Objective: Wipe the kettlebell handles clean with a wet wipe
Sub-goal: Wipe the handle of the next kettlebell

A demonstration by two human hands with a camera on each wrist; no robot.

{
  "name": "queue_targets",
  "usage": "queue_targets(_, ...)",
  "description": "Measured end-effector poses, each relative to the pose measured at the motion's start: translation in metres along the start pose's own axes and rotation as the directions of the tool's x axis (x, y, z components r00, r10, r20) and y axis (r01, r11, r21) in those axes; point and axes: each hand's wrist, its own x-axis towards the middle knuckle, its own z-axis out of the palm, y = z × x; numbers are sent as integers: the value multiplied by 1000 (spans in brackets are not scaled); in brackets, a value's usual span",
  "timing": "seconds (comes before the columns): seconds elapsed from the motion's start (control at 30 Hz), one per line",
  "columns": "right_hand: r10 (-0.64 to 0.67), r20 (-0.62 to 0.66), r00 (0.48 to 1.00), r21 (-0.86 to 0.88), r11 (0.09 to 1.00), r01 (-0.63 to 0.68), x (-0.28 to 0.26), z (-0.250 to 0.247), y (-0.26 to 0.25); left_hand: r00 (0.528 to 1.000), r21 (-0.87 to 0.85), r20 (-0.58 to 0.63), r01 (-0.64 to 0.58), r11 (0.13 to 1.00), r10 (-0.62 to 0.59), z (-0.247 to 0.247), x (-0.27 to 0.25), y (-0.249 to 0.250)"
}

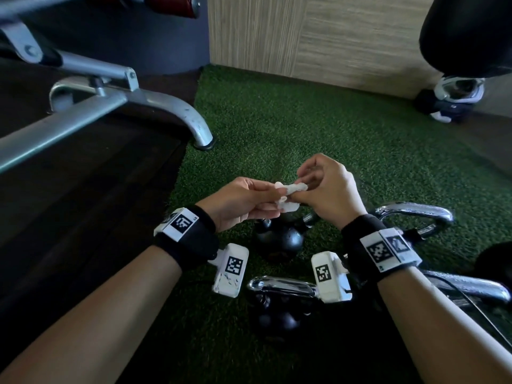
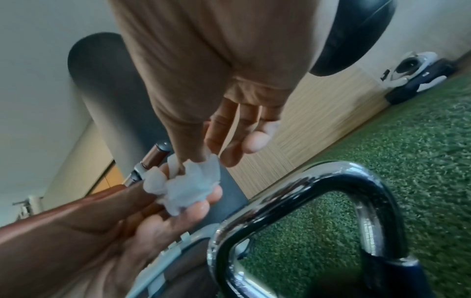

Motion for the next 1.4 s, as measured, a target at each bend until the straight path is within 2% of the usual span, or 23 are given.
queue_targets(0.07, 34, 105, 994, 43, 998, -39, 2, -6, 5, 998, 61, -50, -39, 997, 42, -1, 4, -2)
queue_targets(0.13, 105, 185, 977, 68, 991, -119, 3, -17, 17, 968, 249, -170, -137, 959, 183, -5, 10, -5)
queue_targets(0.17, 157, 179, 971, 25, 986, -164, 3, -21, 27, 916, 448, -237, -194, 873, 325, -8, 12, -5)
queue_targets(0.2, 217, 132, 967, -43, 976, -214, 3, -25, 38, 838, 656, -243, -229, 719, 488, -10, 13, -6)
queue_targets(0.23, 279, 56, 959, -122, 955, -271, 4, -26, 55, 763, 790, -193, -252, 559, 617, -9, 13, -6)
queue_targets(0.27, 344, -10, 939, -185, 922, -340, 6, -27, 71, 719, 858, -133, -261, 442, 682, -5, 13, -7)
queue_targets(0.3, 416, -35, 909, -250, 877, -411, 8, -24, 89, 707, 885, -91, -266, 383, 701, -2, 15, -7)
queue_targets(0.37, 558, 73, 827, -295, 804, -517, 7, -11, 116, 720, 917, -55, -237, 320, 692, 4, 24, -11)
queue_targets(0.43, 642, 255, 723, -123, 763, -634, 4, 7, 137, 758, 953, -23, -180, 243, 651, 8, 35, -17)
queue_targets(0.47, 651, 310, 692, 0, 728, -685, 1, 14, 142, 772, 969, -2, -156, 193, 635, 10, 40, -21)
queue_targets(0.53, 636, 325, 700, 167, 690, -704, -1, 24, 148, 765, 987, 44, -131, 88, 643, 15, 44, -27)
queue_targets(0.67, 562, 344, 752, 241, 721, -650, 10, 27, 148, 735, 979, 164, -201, -19, 658, 9, 42, -37)
queue_targets(0.7, 555, 347, 756, 233, 730, -642, 11, 27, 148, 734, 979, 158, -204, -7, 661, 4, 41, -38)
queue_targets(0.8, 537, 332, 775, 184, 769, -612, 11, 31, 153, 700, 962, -26, -177, 209, 714, -13, 38, -42)
queue_targets(0.83, 540, 326, 776, 168, 775, -609, 11, 32, 154, 692, 952, -48, -186, 243, 721, -16, 37, -44)
queue_targets(0.9, 544, 313, 779, 161, 778, -608, 10, 31, 153, 687, 950, 15, -235, 203, 726, -15, 30, -46)
queue_targets(0.97, 531, 301, 792, 164, 789, -592, 8, 30, 150, 652, 941, 76, -296, 161, 755, -9, 20, -47)
queue_targets(1.07, 526, 272, 806, 148, 805, -575, 10, 32, 151, 603, 897, -71, -311, 315, 795, -19, 15, -56)
queue_targets(1.13, 540, 246, 805, 114, 809, -577, 12, 33, 154, 614, 873, -188, -253, 417, 766, -32, 19, -63)
queue_targets(1.17, 549, 237, 801, 102, 806, -583, 12, 33, 154, 628, 867, -210, -235, 440, 749, -38, 20, -64)
queue_targets(1.3, 561, 222, 798, 96, 801, -590, 12, 33, 150, 655, 840, -203, -266, 473, 728, -43, 19, -69)
queue_targets(1.33, 567, 222, 793, 94, 798, -596, 11, 33, 149, 663, 812, -232, -271, 517, 711, -45, 20, -73)
queue_targets(1.4, 590, 225, 776, 110, 776, -622, 10, 32, 150, 735, 649, -328, -281, 707, 594, -53, 24, -86)
